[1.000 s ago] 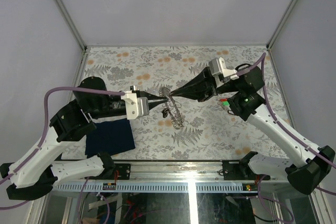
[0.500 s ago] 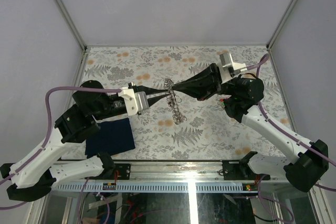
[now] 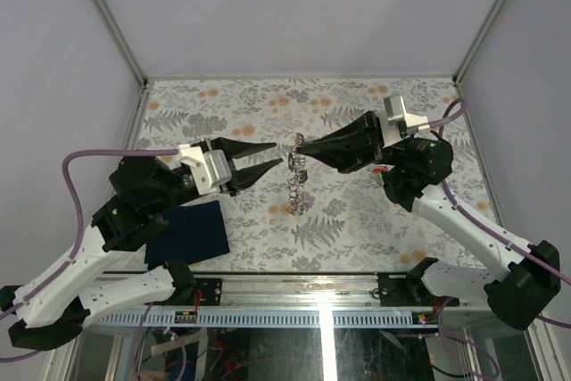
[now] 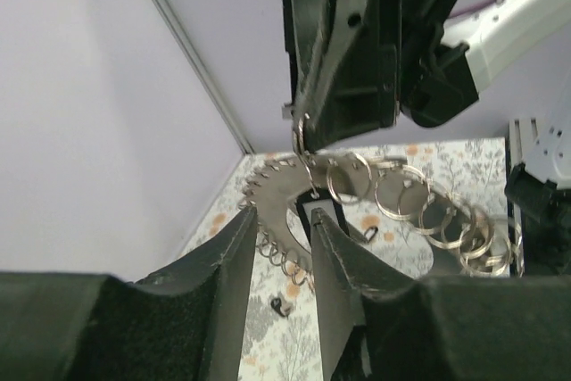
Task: Put the keys on the keyring
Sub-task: Insert the key onto the keyring.
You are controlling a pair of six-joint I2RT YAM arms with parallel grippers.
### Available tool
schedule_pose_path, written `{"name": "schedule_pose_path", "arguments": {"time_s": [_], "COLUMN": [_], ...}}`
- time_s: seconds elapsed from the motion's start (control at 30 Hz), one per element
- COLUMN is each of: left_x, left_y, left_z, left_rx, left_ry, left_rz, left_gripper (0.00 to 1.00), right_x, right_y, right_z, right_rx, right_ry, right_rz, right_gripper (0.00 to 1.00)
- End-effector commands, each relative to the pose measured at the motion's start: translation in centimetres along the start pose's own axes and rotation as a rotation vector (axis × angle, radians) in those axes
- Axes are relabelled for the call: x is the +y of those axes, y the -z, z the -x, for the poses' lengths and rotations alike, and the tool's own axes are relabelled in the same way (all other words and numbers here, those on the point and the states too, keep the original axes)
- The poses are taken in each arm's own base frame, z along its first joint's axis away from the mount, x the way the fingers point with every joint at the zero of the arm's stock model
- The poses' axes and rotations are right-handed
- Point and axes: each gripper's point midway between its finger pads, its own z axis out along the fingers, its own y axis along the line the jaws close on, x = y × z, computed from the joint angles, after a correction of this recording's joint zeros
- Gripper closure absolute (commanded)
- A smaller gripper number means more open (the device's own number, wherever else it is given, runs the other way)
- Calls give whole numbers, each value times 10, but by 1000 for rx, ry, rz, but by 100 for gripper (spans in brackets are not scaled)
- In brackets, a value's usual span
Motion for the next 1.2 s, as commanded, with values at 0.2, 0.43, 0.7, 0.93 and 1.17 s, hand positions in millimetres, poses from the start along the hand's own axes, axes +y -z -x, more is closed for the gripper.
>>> {"name": "schedule_pose_path", "arguments": {"time_s": [0.2, 0.43, 0.7, 0.93, 1.17], "left_x": [6, 4, -10, -13, -12], "left_y": [3, -6, -13, -17, -24], "left_z": [52, 51, 49, 45, 39], "left_rx": [-221, -243, -248, -239, -216], "left_ry": [41, 76, 94, 103, 106], "left_rz": [31, 15, -67, -89, -90], "left_gripper": [66, 63, 63, 63, 71], "right_x": [19, 23, 24, 25, 27], "right_y": [0, 1, 2, 2, 2], "right_z": [24, 25, 30, 32, 33], "right_rx": [-15, -13, -28, -33, -40], "right_ry": [155, 173, 205, 217, 216], "right_rz": [64, 82, 73, 70, 81], "right_gripper": [100, 100, 100, 100, 100]}}
